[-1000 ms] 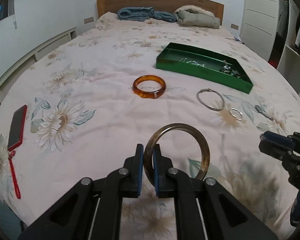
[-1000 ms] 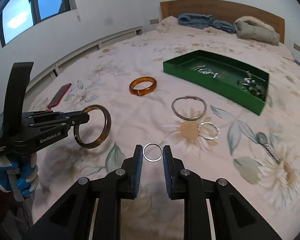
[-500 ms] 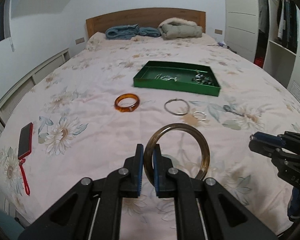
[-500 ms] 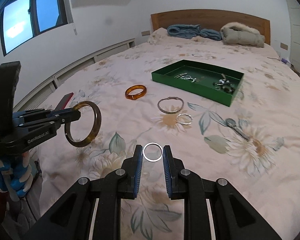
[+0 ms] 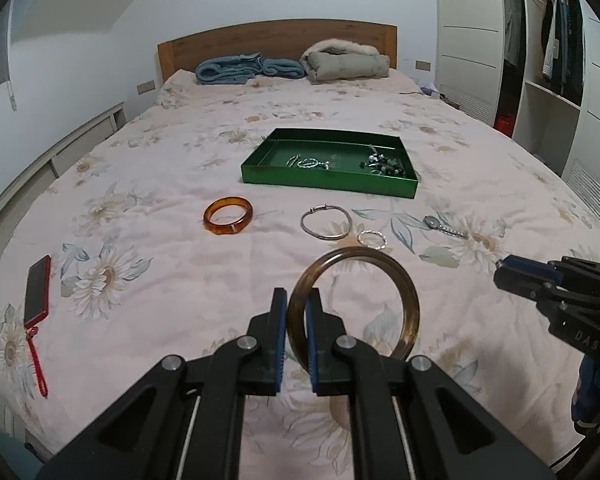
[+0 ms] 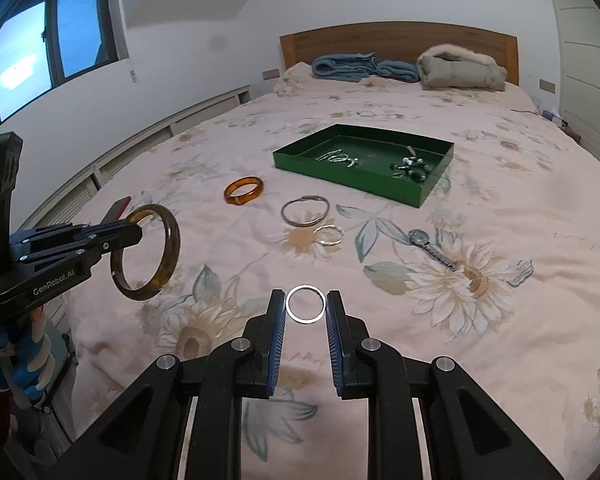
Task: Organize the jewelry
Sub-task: 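Carry the bangle with the left tool while the right tool carries the ring into the tray, releasing both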
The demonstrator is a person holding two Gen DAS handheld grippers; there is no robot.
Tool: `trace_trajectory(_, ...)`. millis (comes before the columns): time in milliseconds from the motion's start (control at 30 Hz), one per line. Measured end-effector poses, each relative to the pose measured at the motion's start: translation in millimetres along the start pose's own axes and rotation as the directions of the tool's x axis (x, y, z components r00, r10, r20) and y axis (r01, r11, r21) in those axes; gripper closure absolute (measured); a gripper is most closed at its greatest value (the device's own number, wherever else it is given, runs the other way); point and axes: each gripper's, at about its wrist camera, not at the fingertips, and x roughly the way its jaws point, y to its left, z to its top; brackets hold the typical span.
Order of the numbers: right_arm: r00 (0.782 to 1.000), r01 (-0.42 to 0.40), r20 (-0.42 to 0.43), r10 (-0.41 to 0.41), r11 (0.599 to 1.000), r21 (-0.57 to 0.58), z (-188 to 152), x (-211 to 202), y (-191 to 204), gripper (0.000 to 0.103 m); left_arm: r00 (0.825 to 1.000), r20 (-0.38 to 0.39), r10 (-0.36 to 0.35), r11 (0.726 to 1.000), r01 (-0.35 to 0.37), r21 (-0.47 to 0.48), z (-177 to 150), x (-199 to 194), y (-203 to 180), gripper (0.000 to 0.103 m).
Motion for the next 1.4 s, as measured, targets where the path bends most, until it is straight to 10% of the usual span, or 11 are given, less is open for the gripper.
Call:
trace_trajectory(867,0.989,0.136,-0.059,-0.132,0.989,0.062,179,201,-121,0.083,0.99,-0.142,-0.016,0.995,0.002,-0.099,189,265,1,0.095)
trace_trajectory(1400,0.965,0.207,-0.18,-0.194,0.976,0.062,200,286,-179,0.083,0.963,-0.264,0.055,0.991,-0.084,-0.1,215,361,-16,0.094)
